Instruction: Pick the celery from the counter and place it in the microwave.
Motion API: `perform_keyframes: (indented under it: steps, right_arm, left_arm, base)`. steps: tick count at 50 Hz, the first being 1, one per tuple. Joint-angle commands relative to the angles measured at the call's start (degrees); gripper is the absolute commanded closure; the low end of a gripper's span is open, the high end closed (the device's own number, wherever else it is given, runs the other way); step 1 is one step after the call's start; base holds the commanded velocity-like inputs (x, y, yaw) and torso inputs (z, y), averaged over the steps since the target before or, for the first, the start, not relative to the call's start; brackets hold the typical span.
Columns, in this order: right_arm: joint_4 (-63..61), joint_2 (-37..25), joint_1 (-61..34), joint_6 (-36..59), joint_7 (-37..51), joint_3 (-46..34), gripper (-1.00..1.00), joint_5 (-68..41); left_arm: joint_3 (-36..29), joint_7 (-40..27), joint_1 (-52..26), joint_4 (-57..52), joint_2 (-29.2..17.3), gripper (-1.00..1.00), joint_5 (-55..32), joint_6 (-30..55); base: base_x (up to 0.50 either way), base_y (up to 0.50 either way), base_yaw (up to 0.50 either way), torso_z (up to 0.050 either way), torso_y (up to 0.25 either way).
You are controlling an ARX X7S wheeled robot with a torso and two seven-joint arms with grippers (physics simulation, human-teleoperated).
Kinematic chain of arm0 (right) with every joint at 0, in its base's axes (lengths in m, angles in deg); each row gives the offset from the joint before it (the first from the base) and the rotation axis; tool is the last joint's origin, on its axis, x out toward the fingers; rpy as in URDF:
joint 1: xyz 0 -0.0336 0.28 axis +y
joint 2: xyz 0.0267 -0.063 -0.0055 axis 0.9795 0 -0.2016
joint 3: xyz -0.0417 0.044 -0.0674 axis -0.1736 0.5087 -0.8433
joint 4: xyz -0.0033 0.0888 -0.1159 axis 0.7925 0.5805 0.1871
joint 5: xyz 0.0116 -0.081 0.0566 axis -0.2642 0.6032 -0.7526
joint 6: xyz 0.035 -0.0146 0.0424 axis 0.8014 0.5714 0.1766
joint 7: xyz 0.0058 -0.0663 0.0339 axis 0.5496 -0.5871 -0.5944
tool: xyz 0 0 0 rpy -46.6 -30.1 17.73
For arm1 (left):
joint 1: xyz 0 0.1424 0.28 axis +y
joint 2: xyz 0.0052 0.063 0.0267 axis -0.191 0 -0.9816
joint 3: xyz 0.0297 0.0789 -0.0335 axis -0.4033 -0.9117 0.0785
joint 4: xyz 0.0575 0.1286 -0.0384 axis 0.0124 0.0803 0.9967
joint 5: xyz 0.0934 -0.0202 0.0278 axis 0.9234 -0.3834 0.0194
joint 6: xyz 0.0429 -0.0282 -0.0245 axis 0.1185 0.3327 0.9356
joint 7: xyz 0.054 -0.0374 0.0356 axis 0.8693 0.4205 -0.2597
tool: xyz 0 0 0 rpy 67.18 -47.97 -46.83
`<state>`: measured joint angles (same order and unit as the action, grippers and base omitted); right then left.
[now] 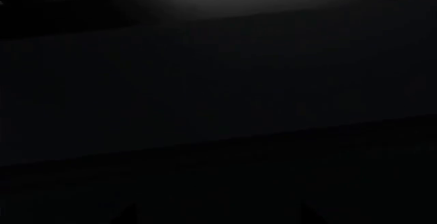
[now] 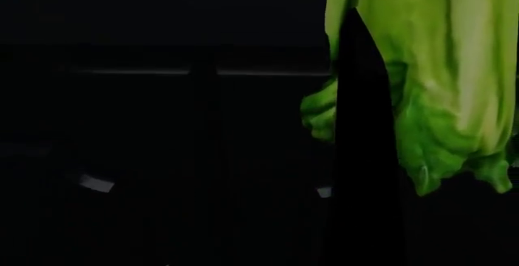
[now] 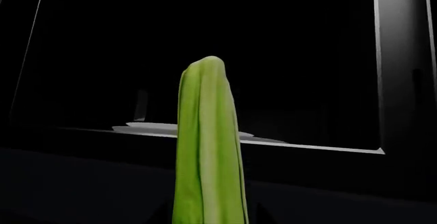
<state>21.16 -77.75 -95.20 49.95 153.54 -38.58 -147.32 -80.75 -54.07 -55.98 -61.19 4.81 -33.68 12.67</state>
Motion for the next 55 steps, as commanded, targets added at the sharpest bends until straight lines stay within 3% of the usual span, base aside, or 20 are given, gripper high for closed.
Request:
perform_keyframes:
  steps: [1,12,19,28,36,49,55]
  right_arm:
    - [2.2,-1.3,-5.7,-0.8,-1.4,-5.6,1.0,1.6]
    - [18.3,3.3,-21.0,7.3,-6.8,-19.3,1.0,10.3]
    - [26.8,6.1,-25.0,13.4,-12.6,-22.0,1.0,17.0]
    - [38.0,10.5,-32.1,17.7,-18.7,-25.3,1.0,23.1]
    - [49.0,15.6,-38.6,23.6,-31.2,-27.4,1.0,37.0]
    - [62.1,21.2,-42.9,21.5,-47.1,-31.8,1.0,55.9]
    - [67.7,23.9,-46.1,19.7,-51.4,-33.6,1.0,60.4]
  left_arm:
    - [-0.8,0.0,0.0,0.0,-0.4,-1.0,0.5,0.0]
    - [0.3,0.0,0.4,0.0,0.0,-1.0,-1.5,0.2]
    - [4.3,0.0,4.1,0.0,-0.6,-1.0,-1.9,2.0]
    - [4.2,0.0,3.4,0.0,-0.1,-1.0,-2.5,1.9]
    - [7.3,0.0,5.9,0.0,-0.6,-1.0,-3.0,3.4]
    - [13.5,0.0,11.2,0.0,-1.1,-1.0,-3.7,5.9]
    - [11.3,0.0,10.2,0.0,-1.5,-1.0,-2.7,5.1]
  base:
    - [0.0,0.0,0.0,0.0,0.0]
    - [0.0,0.0,0.0,0.0,0.0]
    - [0.0,0.0,0.0,0.0,0.0]
    - [0.0,0.0,0.0,0.0,0.0]
    - [0.0,0.0,0.0,0.0,0.001]
    - [0.0,0.0,0.0,0.0,0.0]
    - [0.0,0.0,0.0,0.0,0.0]
